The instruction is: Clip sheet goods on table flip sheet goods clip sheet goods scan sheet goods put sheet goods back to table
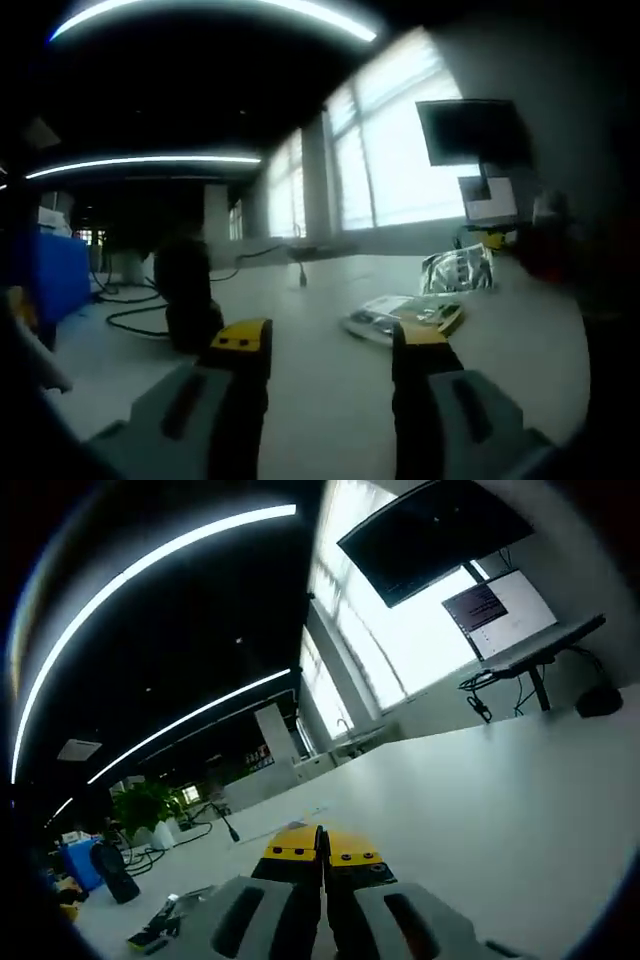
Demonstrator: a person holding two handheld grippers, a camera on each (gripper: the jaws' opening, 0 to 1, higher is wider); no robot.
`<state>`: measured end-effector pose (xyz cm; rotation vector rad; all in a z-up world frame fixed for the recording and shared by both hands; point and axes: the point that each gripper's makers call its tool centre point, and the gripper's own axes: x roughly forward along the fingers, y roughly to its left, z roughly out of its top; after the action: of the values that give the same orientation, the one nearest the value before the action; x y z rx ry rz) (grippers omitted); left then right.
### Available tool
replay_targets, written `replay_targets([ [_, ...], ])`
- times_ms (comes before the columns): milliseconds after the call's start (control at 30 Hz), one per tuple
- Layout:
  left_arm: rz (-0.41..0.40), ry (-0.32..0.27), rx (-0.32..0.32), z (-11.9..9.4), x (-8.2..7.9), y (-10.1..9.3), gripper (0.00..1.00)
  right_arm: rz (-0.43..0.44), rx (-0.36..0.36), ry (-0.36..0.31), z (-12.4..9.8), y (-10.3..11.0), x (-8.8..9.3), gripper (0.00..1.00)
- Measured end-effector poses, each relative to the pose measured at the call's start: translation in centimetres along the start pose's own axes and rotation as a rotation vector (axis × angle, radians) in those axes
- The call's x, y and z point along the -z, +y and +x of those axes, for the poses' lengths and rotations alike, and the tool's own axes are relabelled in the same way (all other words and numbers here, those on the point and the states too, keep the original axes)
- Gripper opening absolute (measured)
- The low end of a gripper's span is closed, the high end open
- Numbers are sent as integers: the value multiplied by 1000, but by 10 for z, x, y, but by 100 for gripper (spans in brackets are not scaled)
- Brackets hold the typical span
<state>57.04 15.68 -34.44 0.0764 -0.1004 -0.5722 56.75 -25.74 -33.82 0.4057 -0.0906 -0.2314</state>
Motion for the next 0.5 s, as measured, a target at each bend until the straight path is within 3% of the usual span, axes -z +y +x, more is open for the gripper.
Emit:
replay_targets([
  [267,-25,-19,2,0,-1,1,38,-82,17,21,-1,-8,7,0],
  [400,11,-11,16,0,-1,-5,38,-143,4,18,-3,-5,9,0],
  [500,27,-19,16,-1,-3,-5,40,-165,-1,4,-4,-5,6,7],
])
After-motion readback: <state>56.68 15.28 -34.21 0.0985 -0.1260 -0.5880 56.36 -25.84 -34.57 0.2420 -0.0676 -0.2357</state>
